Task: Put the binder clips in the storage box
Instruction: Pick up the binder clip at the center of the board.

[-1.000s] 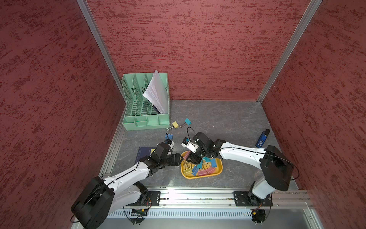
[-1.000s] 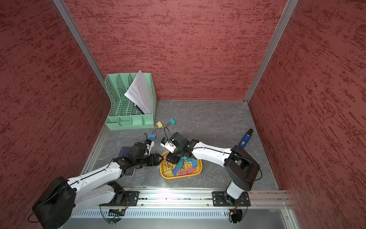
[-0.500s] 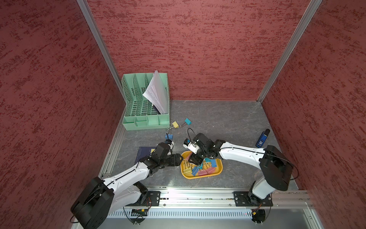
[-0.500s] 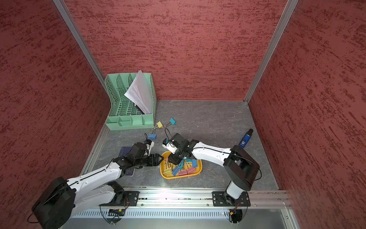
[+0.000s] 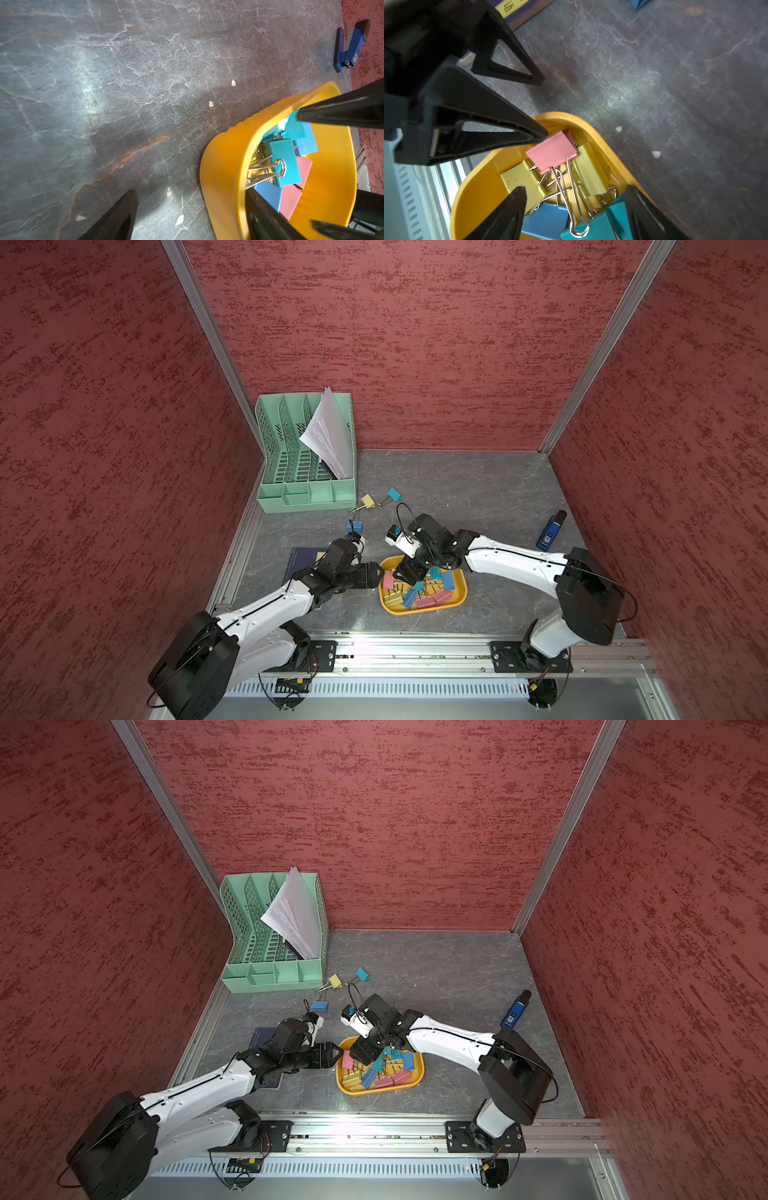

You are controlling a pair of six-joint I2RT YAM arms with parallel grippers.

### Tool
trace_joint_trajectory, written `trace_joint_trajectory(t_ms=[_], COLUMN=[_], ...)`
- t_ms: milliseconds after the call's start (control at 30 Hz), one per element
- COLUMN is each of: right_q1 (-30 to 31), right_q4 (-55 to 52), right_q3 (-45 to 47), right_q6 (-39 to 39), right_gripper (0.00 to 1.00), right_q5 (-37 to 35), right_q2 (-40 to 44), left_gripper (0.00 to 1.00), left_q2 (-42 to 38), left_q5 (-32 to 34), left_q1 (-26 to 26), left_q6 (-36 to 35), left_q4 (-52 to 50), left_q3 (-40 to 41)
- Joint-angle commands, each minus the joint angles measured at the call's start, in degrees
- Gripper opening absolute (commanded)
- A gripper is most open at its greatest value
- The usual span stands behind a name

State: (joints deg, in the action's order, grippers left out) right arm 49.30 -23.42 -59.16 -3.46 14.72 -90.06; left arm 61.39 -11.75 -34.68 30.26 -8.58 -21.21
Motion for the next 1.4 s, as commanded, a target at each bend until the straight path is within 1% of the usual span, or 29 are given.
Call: trace_joint_trajectory(t_ms=[0, 67, 133, 200, 300, 333, 367, 400, 433, 467, 500, 567, 600, 633, 700, 733, 767, 800, 1100, 1200, 1267, 1367], right_q1=[-3.91, -7.42, -11.31, -14.30, -15.47, -15.71, -16.19, -17.02, -17.83, -18.31, -18.36, -18.36, -18.36, -18.36, -18.36, -18.28, -18.12, -17.97, -17.31, -16.79, -16.54, -16.36], right_q4=[1.19, 1.49, 0.96, 0.62, 1.22, 0.69, -1.66, -5.11, -8.70, -9.70, -8.43, -3.97, -1.99, -1.55, -4.35, -6.46, -7.84, -8.69, -18.19, -21.37, -23.21, -24.18], right_q3=[-3.70, -6.77, -10.94, -15.54, -21.81, -24.55, -28.58, -33.59, -38.36, -40.76, -41.53, -41.10, -41.14, -42.33, -47.44, -50.55, -52.92, -54.91, -70.85, -76.01, -78.95, -81.89], right_q6=[0.21, 2.09, 4.57, 5.65, 1.46, 0.61, 1.89, 4.03, 6.47, 7.81, 8.49, 8.69, 8.81, 9.44, 10.01, 10.14, 10.17, 10.27, 10.87, 10.85, 11.17, 12.05], right_gripper=[0.86, 0.87, 0.87, 0.87, 0.89, 0.95, 0.98, 0.97, 0.94, 0.93, 0.91, 0.84, 0.76, 0.63, 0.39, 0.29, 0.23, 0.21, 0.19, 0.19, 0.18, 0.16], right_q5=[-4.30, -8.63, -10.85, -9.80, -7.47, -8.61, -9.88, -9.85, -8.27, -6.56, -5.49, -1.62, 0.97, 2.97, 5.90, 7.77, 9.12, 10.40, 11.74, 10.98, 9.24, 7.88], right_q2=[1.39, -1.11, -4.84, -9.30, -15.80, -18.37, -21.68, -24.88, -28.08, -30.00, -30.96, -31.36, -31.72, -32.68, -36.41, -38.54, -40.28, -41.74, -53.33, -56.63, -58.56, -60.51], left_gripper=[0.84, 0.84, 0.84, 0.84, 0.84, 0.84, 0.84, 0.84, 0.84, 0.84, 0.84, 0.84, 0.84, 0.84, 0.84, 0.84, 0.84, 0.84, 0.84, 0.84, 0.84, 0.84], left_q2=[-0.87, -0.95, -0.91, -0.88, -0.82, -0.84, -0.83, -0.80, -0.74, -0.60, -0.46, -0.09, 0.16, 0.39, 0.74, 0.89, 0.93, 0.93, 0.68, 0.67, 0.67, 0.60], left_q5=[-0.24, -0.30, -0.52, -0.56, -0.60, -0.60, -0.62, -0.48, -0.51, -0.34, -0.29, -0.35, -0.40, -0.54, -0.64, -0.62, -0.71, -0.68, -0.68, -0.65, -0.72, -0.71], left_q1=[-0.11, -0.11, -0.21, -0.22, -0.22, -0.21, -0.24, -0.22, -0.26, -0.24, -0.27, -0.30, -0.30, -0.26, -0.34, -0.39, -0.38, -0.34, -0.45, -0.41, -0.47, -0.41], left_q6=[-0.99, -0.92, -1.01, -1.08, -1.08, -1.15, -1.10, -1.04, -1.08, -1.00, -1.00, -1.08, -1.08, -1.15, -1.17, -1.25, -1.26, -1.26, -1.26, -1.34, -1.34, -1.33], left_q4=[-0.34, -0.25, -0.23, -0.26, -0.21, -0.29, -0.28, -0.23, -0.29, -0.21, -0.26, -0.26, -0.31, -0.30, -0.45, -0.30, -0.30, -0.30, -0.23, -0.21, -0.21, -0.21], left_q3=[0.91, 1.00, 1.00, 0.95, 0.95, 0.99, 0.91, 0.91, 0.91, 0.91, 0.83, 0.65, 0.61, 0.48, 0.30, 0.29, 0.29, 0.29, 0.38, 0.38, 0.38, 0.43])
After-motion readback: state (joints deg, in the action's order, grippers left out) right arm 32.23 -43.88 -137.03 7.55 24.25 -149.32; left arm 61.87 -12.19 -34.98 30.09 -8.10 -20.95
